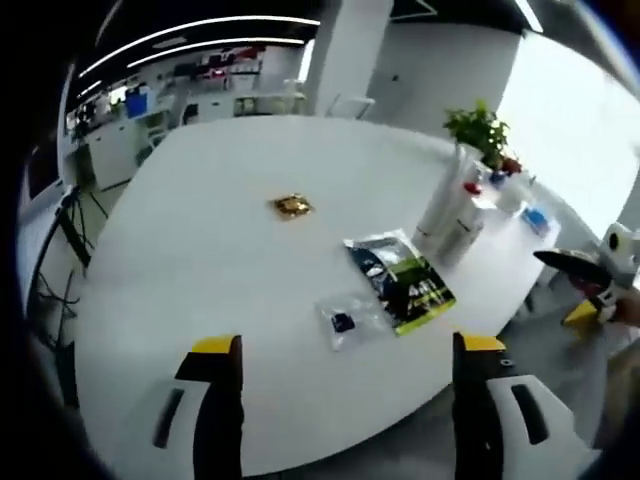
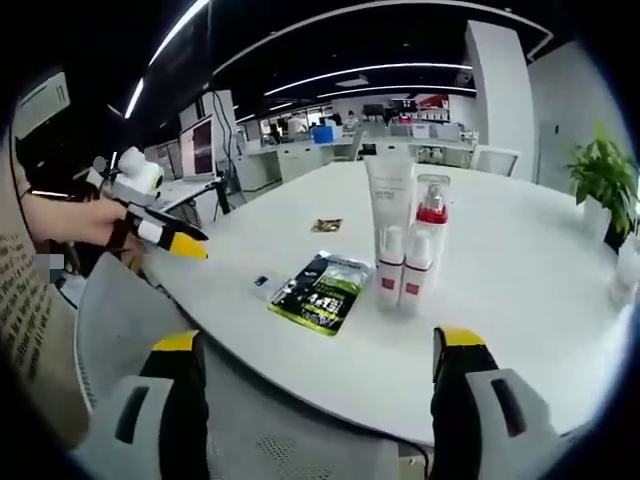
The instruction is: Arrange the skincare products in the storage area until every visible bottle or jar stands upright without overlapping.
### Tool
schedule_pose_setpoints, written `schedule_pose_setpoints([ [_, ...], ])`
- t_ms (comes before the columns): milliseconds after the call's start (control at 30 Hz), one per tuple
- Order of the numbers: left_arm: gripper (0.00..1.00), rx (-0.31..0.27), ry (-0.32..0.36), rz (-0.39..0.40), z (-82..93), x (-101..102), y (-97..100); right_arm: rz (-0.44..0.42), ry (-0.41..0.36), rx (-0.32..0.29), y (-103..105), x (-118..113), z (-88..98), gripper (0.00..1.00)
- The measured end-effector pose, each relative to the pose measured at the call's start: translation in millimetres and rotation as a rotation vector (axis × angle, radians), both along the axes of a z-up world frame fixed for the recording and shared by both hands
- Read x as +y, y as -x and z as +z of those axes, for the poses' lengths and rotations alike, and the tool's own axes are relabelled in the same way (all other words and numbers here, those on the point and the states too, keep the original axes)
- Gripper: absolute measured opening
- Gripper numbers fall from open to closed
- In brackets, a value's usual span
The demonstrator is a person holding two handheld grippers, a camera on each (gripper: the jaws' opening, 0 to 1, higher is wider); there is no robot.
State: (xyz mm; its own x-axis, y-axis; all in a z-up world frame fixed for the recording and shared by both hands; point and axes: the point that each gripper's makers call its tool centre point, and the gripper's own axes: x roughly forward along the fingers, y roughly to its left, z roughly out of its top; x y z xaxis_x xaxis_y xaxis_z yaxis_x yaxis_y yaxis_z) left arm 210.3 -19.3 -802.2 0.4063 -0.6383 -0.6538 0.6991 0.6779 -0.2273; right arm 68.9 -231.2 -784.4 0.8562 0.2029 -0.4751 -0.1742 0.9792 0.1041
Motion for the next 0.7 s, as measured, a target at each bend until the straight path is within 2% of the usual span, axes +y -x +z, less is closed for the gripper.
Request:
schedule_pose_setpoints([
  [133, 0.92, -0.007, -0.025, -0.004, -1.6, 9.6, 3.3, -0.001, 0.001, 0.005, 0.3, 0.2, -0.3, 0.94],
  [300, 0.97, -0.011, -0.013, -0.018, 0.0, 17.0, 7.6, -0.013, -0.009, 0.003, -0.1, 0.7, 1.6, 0.94],
  [467, 0.97, -0.028, 0.01, -0.027, 5.9, 15.4, 7.9, -0.024, -0.017, -0.001, -0.1, 0.4, 3.2, 0.94],
  [700, 0.97, -0.024, -0.009, -0.037, 3.4, 15.7, 9.2, -0.013, -0.017, 0.0, 0.8, 2.3, 3.9, 0.94],
])
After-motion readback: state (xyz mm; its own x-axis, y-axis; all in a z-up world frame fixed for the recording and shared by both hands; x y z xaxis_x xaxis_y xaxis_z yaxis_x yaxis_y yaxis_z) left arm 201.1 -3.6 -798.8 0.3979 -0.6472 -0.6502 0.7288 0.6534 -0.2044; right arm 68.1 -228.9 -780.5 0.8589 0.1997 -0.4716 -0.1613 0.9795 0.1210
